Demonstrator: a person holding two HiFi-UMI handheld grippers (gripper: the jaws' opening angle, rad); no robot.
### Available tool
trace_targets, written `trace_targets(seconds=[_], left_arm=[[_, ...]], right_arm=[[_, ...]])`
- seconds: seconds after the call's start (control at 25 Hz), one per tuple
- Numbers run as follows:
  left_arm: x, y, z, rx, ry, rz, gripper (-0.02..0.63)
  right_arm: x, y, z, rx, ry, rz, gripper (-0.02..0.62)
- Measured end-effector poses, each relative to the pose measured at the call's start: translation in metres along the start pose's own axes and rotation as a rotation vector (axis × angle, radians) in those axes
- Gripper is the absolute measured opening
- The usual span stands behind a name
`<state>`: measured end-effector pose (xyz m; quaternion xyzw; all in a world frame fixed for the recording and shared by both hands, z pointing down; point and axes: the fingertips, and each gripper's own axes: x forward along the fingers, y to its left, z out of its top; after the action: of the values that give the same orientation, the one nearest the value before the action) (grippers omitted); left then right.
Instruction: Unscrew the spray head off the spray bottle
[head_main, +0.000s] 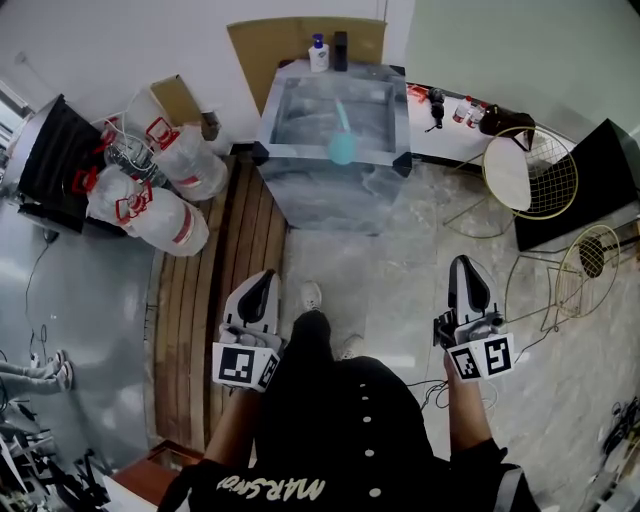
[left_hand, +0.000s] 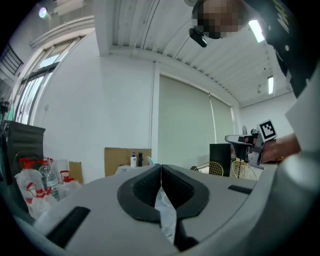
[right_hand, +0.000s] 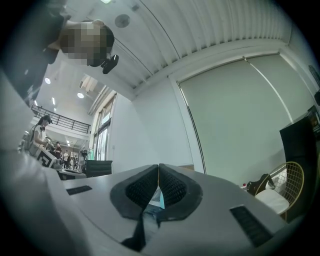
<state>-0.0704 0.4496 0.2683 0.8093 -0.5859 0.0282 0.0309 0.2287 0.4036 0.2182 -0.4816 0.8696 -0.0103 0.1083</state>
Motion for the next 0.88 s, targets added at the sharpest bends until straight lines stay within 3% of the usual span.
trace_targets(seconds=[0.28, 0.6, 0.88], left_arm=[[0.054, 0.013, -0.002, 0.000, -0.020, -0.036, 0.026], [0.161, 0.053, 0.000, -0.009, -0.015, -0.100, 0.026], [0.245, 0.092, 0.009, 0.023, 0.009, -0.214, 0.026]], right_arm=[[0.039, -0.024, -0.014, -0.012, 0.027, 0.004, 0.011], [0.130, -0.057, -0.028, -0.031, 0.049, -0.006, 0.011], [0.223, -0.078, -0.028, -0.025, 0.051, -0.025, 0.011]])
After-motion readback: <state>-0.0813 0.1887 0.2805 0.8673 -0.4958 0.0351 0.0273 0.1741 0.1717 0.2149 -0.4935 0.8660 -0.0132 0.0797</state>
